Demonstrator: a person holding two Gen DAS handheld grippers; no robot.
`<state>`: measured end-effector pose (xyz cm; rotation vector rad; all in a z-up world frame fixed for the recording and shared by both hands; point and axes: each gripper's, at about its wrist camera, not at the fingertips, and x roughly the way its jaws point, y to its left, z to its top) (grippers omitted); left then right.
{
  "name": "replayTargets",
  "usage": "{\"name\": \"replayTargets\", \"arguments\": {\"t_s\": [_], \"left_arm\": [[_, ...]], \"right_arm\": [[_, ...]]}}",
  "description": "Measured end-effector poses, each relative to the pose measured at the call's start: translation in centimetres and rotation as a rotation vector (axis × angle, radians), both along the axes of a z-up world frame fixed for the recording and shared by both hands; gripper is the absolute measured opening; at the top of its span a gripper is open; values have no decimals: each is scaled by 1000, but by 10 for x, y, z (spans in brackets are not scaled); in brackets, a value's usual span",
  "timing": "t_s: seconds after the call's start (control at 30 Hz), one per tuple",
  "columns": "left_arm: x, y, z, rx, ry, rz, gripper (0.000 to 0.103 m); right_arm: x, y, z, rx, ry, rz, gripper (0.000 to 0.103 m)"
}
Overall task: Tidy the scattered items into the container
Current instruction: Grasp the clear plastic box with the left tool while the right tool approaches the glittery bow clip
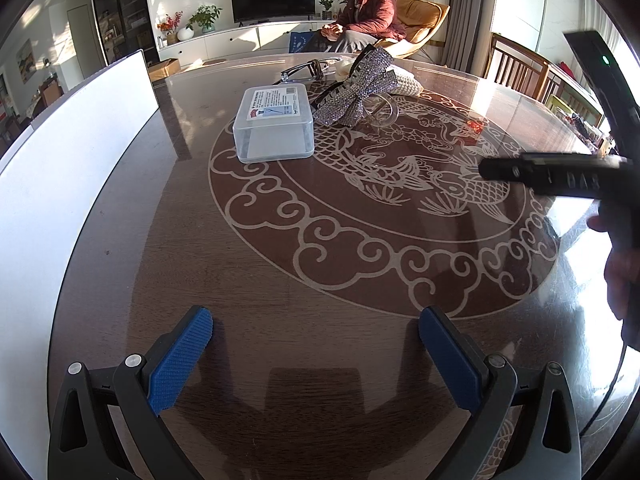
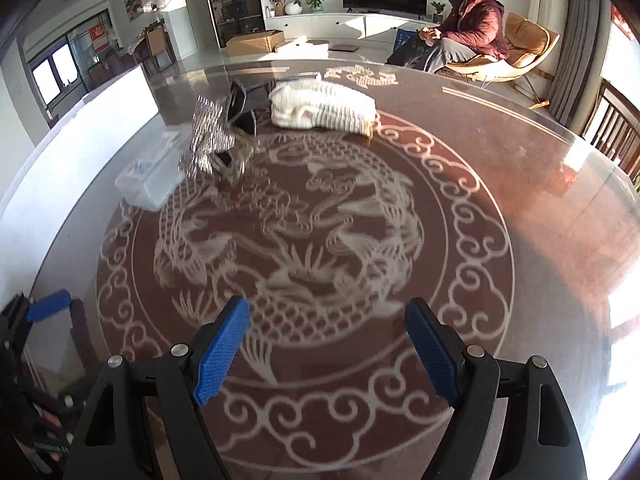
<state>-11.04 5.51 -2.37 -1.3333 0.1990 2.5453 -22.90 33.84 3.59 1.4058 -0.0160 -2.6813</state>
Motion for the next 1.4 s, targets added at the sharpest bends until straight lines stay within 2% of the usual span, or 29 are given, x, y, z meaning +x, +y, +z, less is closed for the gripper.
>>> {"name": "replayTargets", "arguments": {"t_s": [0.07, 0.13, 0.2, 0.27, 0.33, 0.4, 0.5, 0.6, 0.67, 0.83, 0.93, 1.03, 1.07, 1.17, 1.23, 1.27, 1.4], "left_arm": [[0, 0, 0, 0, 0, 0, 103], [-2, 1, -1, -1, -1, -1, 103], [-3, 1, -1, -1, -2, -2, 103], [-4, 1, 0, -1, -3, -2, 103], [-4, 1, 0, -1, -3, -2, 103], [-4, 1, 0, 0, -3, -2, 103], [-1, 2, 1, -1, -2, -1, 103], [-1, 2, 1, -1, -2, -1, 103], [-1, 2, 1, -1, -2, -1, 103], [-1, 2, 1, -1, -2, -1, 103], [-2, 2, 1, 0, -2, -3, 103], [-4, 1, 1, 3, -13, -24, 103], [-5, -2, 2, 21, -20, -26, 103], [-11, -23, 8, 139, -49, 33, 103], [-16, -39, 15, 212, -37, 78, 103], [-22, -45, 20, 236, -19, 98, 103], [-62, -52, 44, 269, 5, 133, 103]], "right_arm": [[-36, -5, 27, -15, 82, -22, 81], [-75, -13, 46, -47, 125, -33, 81], [-108, -24, 51, -72, 111, -39, 81], [-129, -36, 42, -61, 65, -29, 81], [-136, -48, 29, -50, 10, 43, 81], [-124, -60, 21, -32, -14, 172, 81], [-79, -70, 7, 22, -77, 358, 81], [-21, -60, -5, 102, -127, 452, 80], [12, -47, -7, 119, -128, 452, 80], [76, -9, -11, 45, -98, 330, 80], [106, -8, -17, 44, -70, 305, 80], [124, -15, -21, 96, -38, 280, 80], [128, -19, -21, 103, -12, 272, 80], [134, -21, -23, 103, 28, 248, 80], [133, -14, -27, 47, 42, 221, 81], [133, -15, -27, 52, 50, 212, 81], [129, -16, -29, 57, 50, 209, 81]]}}
